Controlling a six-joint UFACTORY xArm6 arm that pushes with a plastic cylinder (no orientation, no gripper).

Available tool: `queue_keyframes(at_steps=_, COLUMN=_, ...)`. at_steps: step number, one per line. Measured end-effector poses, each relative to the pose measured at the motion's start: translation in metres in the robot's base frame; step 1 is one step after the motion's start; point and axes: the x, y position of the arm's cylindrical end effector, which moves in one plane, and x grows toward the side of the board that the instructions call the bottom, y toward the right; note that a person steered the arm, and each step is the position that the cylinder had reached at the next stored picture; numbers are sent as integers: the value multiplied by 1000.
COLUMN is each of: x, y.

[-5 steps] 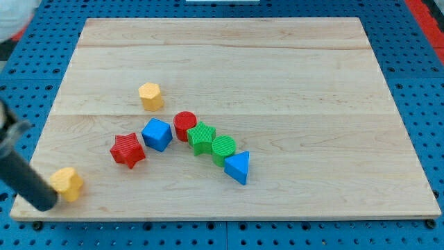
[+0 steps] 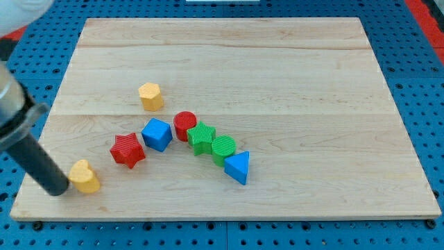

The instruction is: Push the yellow heart into the group of blocks

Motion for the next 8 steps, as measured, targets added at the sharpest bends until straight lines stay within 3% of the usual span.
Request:
queue_keyframes(at_steps=4, x=-8, y=107)
queue_keyframes(at_steps=6, x=27, y=134)
queue_keyframes(at_steps=8, x=12, y=134)
